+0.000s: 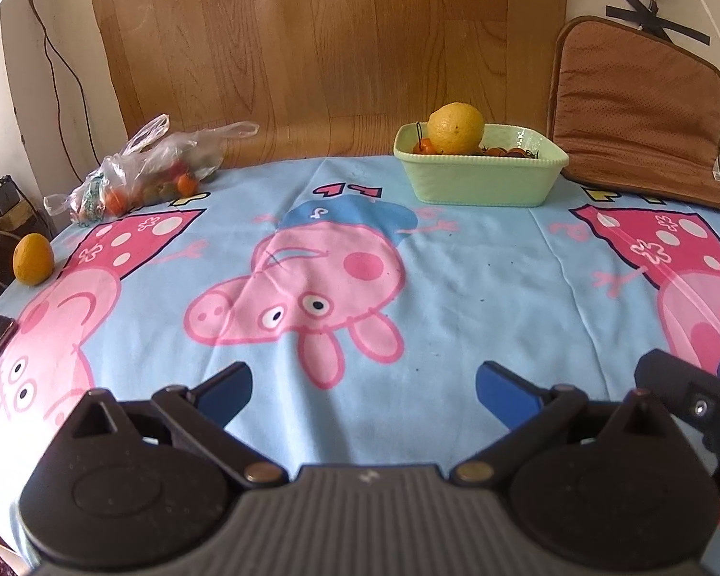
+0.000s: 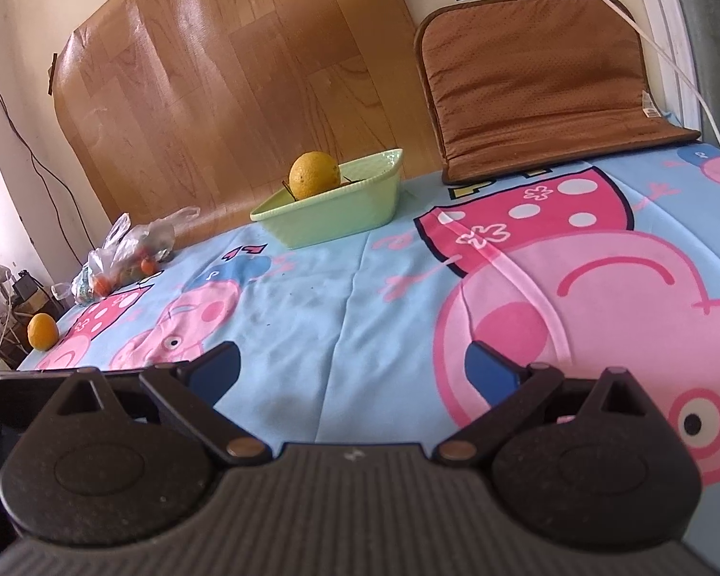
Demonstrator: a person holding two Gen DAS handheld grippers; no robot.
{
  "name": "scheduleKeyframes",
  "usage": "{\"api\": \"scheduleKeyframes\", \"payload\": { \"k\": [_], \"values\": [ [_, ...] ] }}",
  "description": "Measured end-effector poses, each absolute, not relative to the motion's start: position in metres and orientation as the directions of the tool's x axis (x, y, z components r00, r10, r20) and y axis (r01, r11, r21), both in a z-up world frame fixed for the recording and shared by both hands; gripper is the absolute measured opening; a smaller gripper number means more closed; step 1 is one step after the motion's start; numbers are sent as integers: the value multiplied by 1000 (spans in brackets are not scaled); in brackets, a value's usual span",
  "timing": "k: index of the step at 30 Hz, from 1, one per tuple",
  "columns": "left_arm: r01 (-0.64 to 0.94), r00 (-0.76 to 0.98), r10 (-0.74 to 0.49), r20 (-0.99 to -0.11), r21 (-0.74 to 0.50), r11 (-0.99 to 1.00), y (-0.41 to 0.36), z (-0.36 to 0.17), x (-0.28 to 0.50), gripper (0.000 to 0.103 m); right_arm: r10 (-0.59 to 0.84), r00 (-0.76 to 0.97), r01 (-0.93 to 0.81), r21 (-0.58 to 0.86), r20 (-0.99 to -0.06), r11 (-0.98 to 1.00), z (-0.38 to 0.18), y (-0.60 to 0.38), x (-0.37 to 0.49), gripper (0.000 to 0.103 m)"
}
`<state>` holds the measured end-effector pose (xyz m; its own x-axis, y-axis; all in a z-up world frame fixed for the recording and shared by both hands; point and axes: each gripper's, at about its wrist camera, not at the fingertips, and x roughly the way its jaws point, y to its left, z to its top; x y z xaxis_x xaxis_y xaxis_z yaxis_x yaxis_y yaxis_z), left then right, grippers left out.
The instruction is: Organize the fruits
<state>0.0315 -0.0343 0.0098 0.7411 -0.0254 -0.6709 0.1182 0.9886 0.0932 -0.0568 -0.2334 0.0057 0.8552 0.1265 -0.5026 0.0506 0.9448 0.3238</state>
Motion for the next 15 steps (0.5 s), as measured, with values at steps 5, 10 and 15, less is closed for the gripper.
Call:
{"api": "scheduleKeyframes", "payload": {
  "k": [5, 10, 15],
  "values": [
    [133, 721, -49, -691, 70, 989, -34, 7, 30, 103, 126, 859, 51, 327, -497, 944, 6, -233, -59, 101],
    [148, 716, -67, -695, 57, 987, -37, 7, 28, 103, 113, 864, 61, 323, -491, 944, 7, -234, -61, 101],
    [163, 706, -77, -704, 56, 985, -40, 4, 27, 103, 110, 863, 65, 323, -493, 944, 6, -235, -61, 101]
  ]
}}
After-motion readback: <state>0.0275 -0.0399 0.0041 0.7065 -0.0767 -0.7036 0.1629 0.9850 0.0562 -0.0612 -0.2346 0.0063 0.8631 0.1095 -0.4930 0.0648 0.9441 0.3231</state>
